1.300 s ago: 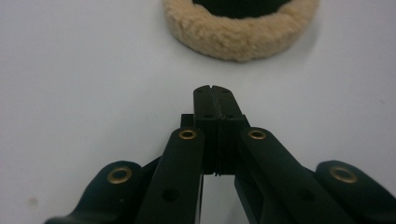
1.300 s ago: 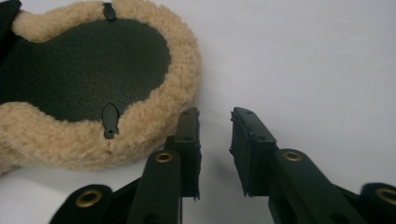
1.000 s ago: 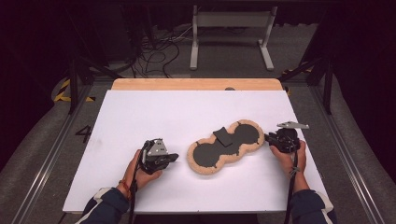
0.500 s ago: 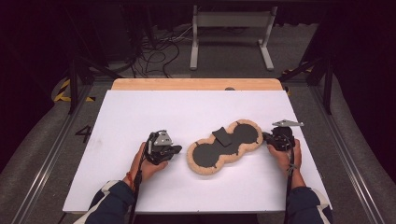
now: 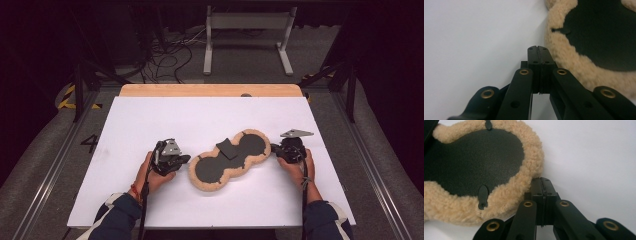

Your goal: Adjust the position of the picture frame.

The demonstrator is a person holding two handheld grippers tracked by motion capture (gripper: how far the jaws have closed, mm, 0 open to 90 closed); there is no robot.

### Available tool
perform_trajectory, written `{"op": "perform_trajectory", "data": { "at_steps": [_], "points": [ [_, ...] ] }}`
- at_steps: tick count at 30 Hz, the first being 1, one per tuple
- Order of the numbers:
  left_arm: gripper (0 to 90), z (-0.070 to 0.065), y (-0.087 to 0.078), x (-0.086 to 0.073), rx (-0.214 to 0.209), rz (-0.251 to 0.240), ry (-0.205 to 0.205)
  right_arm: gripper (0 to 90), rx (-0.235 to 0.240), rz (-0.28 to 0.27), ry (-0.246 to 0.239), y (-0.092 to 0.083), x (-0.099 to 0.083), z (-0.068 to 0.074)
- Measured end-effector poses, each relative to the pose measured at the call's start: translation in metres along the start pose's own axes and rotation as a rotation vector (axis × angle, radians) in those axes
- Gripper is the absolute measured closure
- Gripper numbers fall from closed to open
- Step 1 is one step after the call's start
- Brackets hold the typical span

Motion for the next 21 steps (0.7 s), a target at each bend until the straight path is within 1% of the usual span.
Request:
{"op": "perform_trajectory", "data": {
  "at_steps": [2, 4, 8, 9, 11, 12, 16, 17, 18, 20, 21],
  "points": [
    [89.7, 0.003, -0.002, -0.004, 0.007, 0.011, -0.005, 90.0, 0.007, 0.005, -0.029, 0.002, 0.002, 0.009],
    [89.6, 0.007, -0.003, -0.007, 0.02, 0.024, -0.009, 90.0, 0.021, 0.003, -0.041, 0.003, 0.002, 0.016],
    [89.1, 0.015, -0.007, -0.013, 0.032, 0.033, -0.006, 90.0, 0.032, 0.006, -0.074, 0.004, 0.002, 0.027],
    [88.8, 0.016, -0.008, -0.014, 0.031, 0.034, -0.014, 90.0, 0.045, 0.005, -0.082, 0.004, 0.002, 0.03],
    [88.4, 0.017, -0.008, -0.015, 0.032, 0.044, -0.011, 90.0, 0.059, 0.003, -0.089, 0.005, 0.002, 0.035],
    [88.3, 0.018, -0.008, -0.015, 0.033, 0.047, -0.003, 90.0, 0.061, 0.003, -0.093, 0.005, 0.002, 0.038],
    [87.8, 0.021, -0.008, -0.018, 0.016, 0.062, 0.001, 90.0, 0.072, -0.002, -0.105, 0.005, 0.001, 0.045],
    [87.8, 0.022, -0.009, -0.018, 0.007, 0.056, -0.005, 90.0, 0.068, -0.004, -0.107, 0.005, 0.001, 0.046],
    [87.7, 0.022, -0.009, -0.019, 0.003, 0.057, -0.007, 90.0, 0.054, -0.007, -0.114, 0.004, 0.0, 0.047],
    [87.7, 0.021, -0.009, -0.018, -0.013, 0.06, 0.004, 90.0, 0.047, -0.004, -0.138, 0.0, 0.0, 0.049],
    [87.6, 0.019, -0.009, -0.018, -0.023, 0.061, 0.01, 90.0, 0.054, 0.001, -0.143, -0.002, -0.001, 0.05]
  ]
}}
Point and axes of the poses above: each handheld gripper's, and its own axes: y roughly forward along the jaws, x roughly out of its top, z roughly to its left, the point moved 3 cm from there along y, roughly forward along the jaws, and after that the axes turned 4 degrees about z, right-handed, at the moved point
